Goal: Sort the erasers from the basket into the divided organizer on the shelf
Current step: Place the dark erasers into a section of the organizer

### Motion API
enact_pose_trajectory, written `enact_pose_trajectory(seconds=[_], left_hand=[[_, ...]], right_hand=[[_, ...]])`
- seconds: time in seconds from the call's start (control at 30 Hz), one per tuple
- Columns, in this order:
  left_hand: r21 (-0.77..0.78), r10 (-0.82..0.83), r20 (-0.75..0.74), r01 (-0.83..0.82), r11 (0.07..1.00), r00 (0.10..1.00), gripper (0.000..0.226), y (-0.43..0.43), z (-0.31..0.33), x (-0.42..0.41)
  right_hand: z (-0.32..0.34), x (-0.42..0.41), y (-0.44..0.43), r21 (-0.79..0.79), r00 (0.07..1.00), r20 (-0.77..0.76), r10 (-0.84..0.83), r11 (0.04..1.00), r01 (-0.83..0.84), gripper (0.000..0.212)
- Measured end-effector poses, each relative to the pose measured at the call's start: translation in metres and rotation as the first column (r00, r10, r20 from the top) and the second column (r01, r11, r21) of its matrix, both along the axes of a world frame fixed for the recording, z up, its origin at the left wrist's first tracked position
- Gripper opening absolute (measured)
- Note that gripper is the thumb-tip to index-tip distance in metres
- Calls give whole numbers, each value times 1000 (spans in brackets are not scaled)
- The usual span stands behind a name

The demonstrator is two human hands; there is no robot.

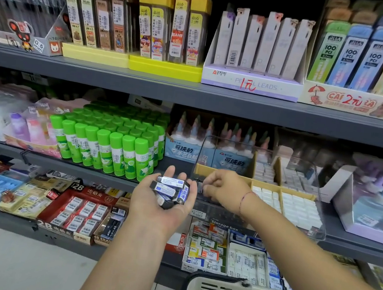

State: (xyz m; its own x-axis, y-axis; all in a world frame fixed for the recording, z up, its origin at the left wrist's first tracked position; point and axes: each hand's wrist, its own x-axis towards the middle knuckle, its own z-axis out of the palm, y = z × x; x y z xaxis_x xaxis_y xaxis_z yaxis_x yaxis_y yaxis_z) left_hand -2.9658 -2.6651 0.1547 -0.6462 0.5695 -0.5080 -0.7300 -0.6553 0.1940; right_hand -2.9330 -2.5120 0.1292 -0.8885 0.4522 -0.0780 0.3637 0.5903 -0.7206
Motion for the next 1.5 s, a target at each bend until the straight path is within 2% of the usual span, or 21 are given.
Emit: enact_pose_trajectory(seconds=[0.1,0.17,0.27,0.33,0.57,0.73,0.83,0.9,1.0,1.07,1.27,1.3,1.4,1.5], left_hand=[[-12,-34,-18,34,999,999,30,4,-1,3],[-10,-52,-31,52,999,998,29,7,-2,4],[-4,-109,-65,109,994,992,26,10,-3,5],[-11,-159,-83,159,987,984,22,11,-3,8],[-30,-217,-102,215,976,971,27,13,-2,14],[-21,-213,-84,212,977,973,28,14,-1,15],[-9,-198,-79,198,980,977,33,14,2,16],[-14,-168,-51,168,986,984,34,13,1,13],[-33,-134,-22,133,991,991,32,10,-2,7],[-52,-119,-21,117,992,993,32,7,-3,4],[-59,-107,-21,105,993,994,33,2,-2,1],[-56,-104,-24,103,993,994,34,1,-2,1],[-52,-98,-26,96,994,995,34,0,0,1],[-50,-95,-17,95,994,995,34,-1,1,1]], right_hand=[[24,13,-6,57,965,-258,39,998,-25,6],[39,23,-15,56,925,-343,163,987,-154,12],[50,31,-25,151,898,-276,343,938,-312,22],[51,28,-26,156,895,-228,382,922,-354,22],[61,19,-24,56,916,-40,400,916,-398,25],[60,16,-24,82,919,-29,394,917,-390,20],[58,16,-23,95,927,-92,364,930,-356,23],[57,18,-21,32,926,-188,329,944,-329,31],[57,22,-10,-103,921,-341,191,966,-238,40],[52,25,0,-138,934,-343,105,977,-160,39],[8,14,17,-51,990,-134,-50,998,44,16],[2,10,16,-1,991,-120,-63,998,63,15],[-4,-1,9,293,998,-36,-45,955,54,16],[-6,-11,3,385,1000,29,-11,923,-1,17]])
